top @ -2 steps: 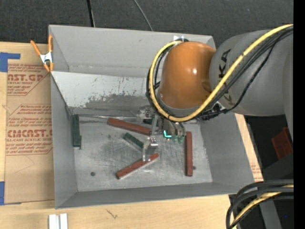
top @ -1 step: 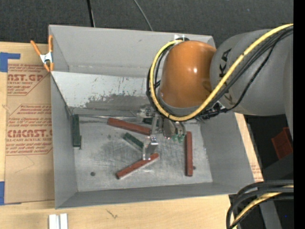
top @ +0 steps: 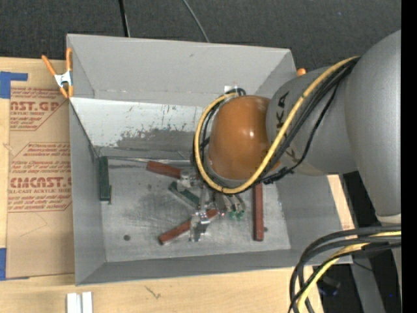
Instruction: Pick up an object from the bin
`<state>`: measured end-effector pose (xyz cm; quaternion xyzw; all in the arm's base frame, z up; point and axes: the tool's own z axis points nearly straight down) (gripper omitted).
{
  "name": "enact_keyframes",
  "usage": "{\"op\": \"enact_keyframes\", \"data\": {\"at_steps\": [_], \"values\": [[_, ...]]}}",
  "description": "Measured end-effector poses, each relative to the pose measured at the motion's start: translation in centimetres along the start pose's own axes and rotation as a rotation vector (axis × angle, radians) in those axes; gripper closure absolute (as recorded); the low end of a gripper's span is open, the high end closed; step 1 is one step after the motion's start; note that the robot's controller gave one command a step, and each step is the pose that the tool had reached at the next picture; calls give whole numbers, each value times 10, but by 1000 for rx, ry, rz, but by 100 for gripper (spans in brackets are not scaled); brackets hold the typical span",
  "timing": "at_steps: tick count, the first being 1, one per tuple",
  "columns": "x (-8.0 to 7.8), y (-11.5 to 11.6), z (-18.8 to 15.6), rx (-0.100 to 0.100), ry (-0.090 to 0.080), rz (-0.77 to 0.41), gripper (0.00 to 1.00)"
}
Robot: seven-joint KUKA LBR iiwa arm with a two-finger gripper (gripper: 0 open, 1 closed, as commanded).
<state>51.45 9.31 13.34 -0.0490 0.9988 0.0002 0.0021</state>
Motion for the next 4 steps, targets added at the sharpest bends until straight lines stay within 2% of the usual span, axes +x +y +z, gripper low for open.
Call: {"op": "enact_keyframes", "data": {"at_steps": [1,2,3,4], "values": [[14,4,25,0,8,-77,0],[13,0,29,0,5,-145,0],[26,5,61,-1,-8,-114,0],[23,8,61,0,10,-208,100]]}}
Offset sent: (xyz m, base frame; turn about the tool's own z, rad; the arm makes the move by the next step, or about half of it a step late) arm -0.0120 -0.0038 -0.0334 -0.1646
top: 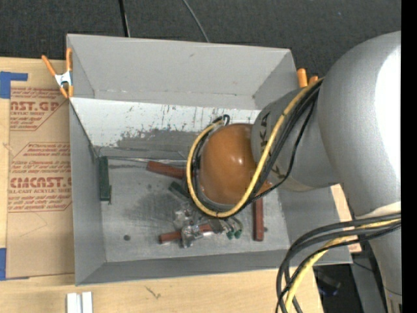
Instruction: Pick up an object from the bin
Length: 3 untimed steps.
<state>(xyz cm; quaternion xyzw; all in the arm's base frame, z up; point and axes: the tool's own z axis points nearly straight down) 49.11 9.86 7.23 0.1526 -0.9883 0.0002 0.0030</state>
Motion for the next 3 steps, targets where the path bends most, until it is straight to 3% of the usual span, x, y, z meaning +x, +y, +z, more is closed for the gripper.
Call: {"op": "enact_keyframes", "data": {"at_steps": [1,2,3], "values": [[0,0,0,0,0,0,100],[2,0,-14,-1,4,0,100],[1,1,-40,0,-3,0,100]]}}
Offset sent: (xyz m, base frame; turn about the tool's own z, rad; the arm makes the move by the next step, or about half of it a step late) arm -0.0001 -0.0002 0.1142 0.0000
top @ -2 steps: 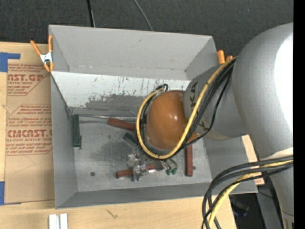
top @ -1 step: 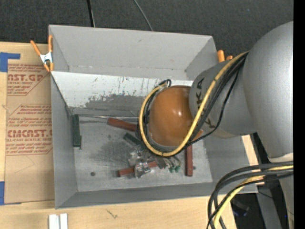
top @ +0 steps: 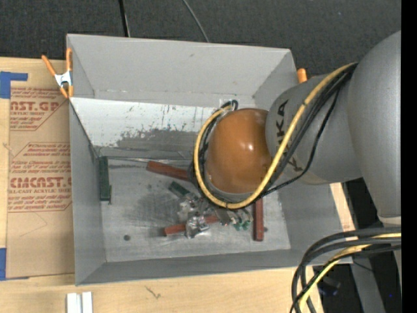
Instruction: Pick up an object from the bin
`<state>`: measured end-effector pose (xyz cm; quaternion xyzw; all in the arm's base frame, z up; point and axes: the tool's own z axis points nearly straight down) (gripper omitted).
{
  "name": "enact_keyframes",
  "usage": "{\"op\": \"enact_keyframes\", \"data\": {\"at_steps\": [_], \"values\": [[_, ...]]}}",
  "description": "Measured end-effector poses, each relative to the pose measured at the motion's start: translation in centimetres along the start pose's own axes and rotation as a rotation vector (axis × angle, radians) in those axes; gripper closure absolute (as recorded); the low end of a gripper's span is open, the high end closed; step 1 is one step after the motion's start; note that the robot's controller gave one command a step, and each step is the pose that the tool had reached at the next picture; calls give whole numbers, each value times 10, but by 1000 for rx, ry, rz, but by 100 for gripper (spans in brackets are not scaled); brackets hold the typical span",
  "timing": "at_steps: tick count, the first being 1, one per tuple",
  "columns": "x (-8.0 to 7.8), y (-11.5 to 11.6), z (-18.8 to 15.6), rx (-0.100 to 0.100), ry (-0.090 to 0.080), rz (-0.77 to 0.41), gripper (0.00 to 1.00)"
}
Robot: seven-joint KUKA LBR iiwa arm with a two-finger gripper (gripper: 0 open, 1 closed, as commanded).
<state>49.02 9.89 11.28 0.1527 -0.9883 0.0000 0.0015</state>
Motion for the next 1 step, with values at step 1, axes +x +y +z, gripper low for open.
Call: {"op": "enact_keyframes", "data": {"at_steps": [1], "values": [[-1,0,-18,1,-6,0,100]]}}
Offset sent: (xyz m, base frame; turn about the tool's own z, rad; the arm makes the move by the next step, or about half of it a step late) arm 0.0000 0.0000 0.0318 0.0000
